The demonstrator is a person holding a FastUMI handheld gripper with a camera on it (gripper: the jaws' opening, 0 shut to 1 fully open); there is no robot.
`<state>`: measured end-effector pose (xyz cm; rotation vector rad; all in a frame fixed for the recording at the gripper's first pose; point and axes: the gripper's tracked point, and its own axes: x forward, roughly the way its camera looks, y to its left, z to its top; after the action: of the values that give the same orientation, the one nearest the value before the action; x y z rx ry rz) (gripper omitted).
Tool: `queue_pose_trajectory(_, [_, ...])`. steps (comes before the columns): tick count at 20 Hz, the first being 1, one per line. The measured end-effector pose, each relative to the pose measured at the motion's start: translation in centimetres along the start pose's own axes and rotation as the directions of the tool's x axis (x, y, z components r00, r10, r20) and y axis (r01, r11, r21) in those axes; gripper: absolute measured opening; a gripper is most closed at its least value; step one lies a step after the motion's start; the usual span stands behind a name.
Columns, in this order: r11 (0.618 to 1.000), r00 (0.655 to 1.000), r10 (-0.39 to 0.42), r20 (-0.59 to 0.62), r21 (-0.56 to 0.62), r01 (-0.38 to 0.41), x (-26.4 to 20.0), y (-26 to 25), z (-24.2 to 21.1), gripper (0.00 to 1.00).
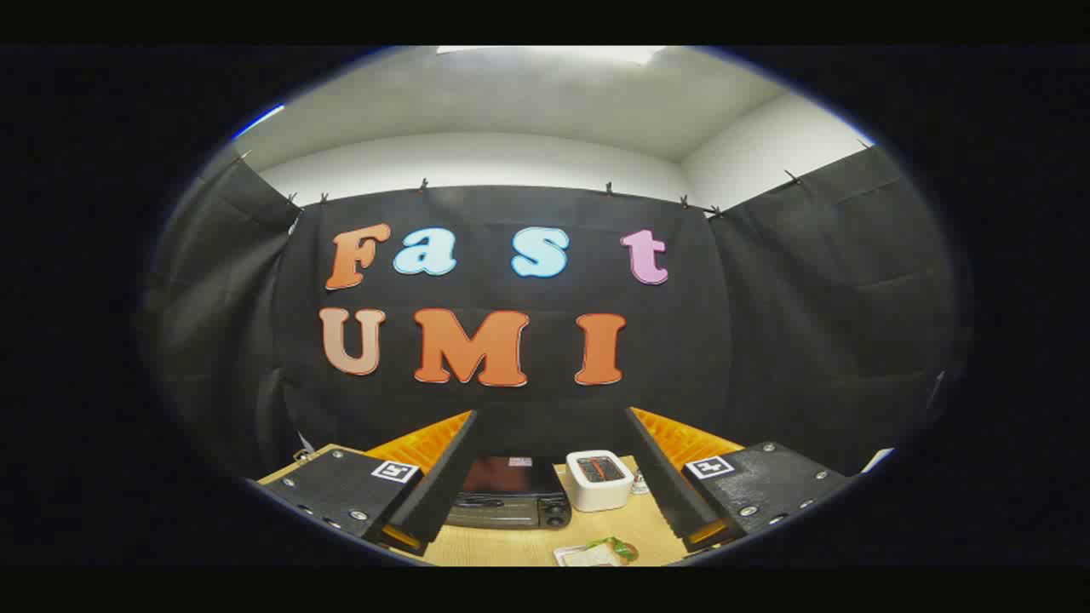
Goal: Open the toaster oven, put the food inside, and close the toaster oven door.
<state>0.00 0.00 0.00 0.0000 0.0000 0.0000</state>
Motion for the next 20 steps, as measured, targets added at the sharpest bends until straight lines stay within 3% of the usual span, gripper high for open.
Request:
queue_pose_trajectory(12, [0.999,0.999,0.026,-0.019,-0.026,-0.026,0.9,1.6,-1.0,0.98])
queue_pose_trajectory(20, [0.996,0.993,0.084,-0.079,-0.005,-0.085,3.1,4.6,-4.7,0.98])
